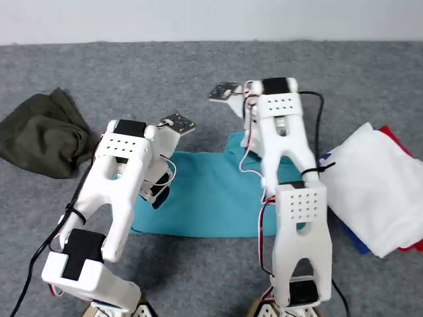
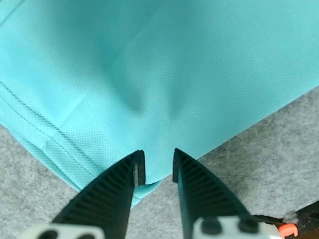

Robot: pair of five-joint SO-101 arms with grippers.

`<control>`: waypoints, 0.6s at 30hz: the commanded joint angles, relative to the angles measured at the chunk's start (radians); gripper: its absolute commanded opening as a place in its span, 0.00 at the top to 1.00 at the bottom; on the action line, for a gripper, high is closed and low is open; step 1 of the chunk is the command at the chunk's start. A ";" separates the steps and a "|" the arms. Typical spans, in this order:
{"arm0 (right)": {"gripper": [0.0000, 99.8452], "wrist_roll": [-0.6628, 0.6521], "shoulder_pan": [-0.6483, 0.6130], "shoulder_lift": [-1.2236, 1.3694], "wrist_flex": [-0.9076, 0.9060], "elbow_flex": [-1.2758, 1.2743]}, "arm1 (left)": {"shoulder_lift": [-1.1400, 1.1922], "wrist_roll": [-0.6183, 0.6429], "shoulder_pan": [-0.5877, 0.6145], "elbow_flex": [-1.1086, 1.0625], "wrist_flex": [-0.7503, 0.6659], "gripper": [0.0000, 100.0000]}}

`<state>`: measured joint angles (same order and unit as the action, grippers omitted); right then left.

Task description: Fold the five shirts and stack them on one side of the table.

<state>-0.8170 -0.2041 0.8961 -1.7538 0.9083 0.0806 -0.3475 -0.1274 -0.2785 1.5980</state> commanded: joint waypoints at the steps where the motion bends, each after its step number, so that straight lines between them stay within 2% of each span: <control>1: 0.85 0.035 -0.042 -0.039 -0.041 0.031 | -0.006 0.002 -0.009 0.035 -0.003 0.90; 18: 0.85 0.095 -0.107 -0.116 -0.042 0.034 | -0.006 0.003 -0.011 -0.001 -0.009 0.90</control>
<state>-0.7327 -0.3084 0.8869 -1.7538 0.9083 0.0806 -0.3475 -0.1274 -0.2800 1.5950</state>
